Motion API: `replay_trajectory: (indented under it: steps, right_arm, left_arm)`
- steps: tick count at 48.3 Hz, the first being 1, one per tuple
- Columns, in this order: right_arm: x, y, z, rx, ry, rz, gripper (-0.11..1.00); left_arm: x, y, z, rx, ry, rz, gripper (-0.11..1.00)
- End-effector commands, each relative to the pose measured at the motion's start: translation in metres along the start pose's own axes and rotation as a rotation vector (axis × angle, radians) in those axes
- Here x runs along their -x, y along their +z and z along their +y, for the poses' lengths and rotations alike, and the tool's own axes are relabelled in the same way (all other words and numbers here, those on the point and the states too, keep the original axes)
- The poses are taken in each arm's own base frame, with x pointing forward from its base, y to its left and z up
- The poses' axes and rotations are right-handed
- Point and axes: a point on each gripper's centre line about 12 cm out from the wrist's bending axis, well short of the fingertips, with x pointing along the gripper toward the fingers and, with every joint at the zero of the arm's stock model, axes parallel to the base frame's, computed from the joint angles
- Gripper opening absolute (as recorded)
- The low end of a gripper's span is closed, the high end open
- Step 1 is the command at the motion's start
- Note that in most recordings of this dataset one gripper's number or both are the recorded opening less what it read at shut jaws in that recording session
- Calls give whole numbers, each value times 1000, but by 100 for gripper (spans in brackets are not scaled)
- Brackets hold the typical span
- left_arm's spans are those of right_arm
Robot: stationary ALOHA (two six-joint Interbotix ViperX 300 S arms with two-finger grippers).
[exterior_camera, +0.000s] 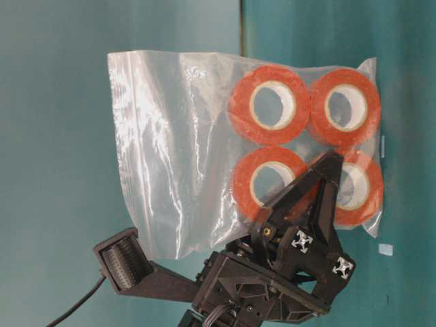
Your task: Hand over the clear zip bag and make it stand upright.
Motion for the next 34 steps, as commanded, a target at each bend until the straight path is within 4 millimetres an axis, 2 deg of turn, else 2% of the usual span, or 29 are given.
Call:
replay_trajectory:
  steps: [1, 34]
  right_arm:
    - [3, 5, 1, -7, 3, -22, 83]
    - [1, 3, 1, -11, 2, -23, 83]
  left_arm:
    - [1, 8, -3, -5, -8, -24, 25]
    - [1, 8, -4, -6, -10, -23, 25]
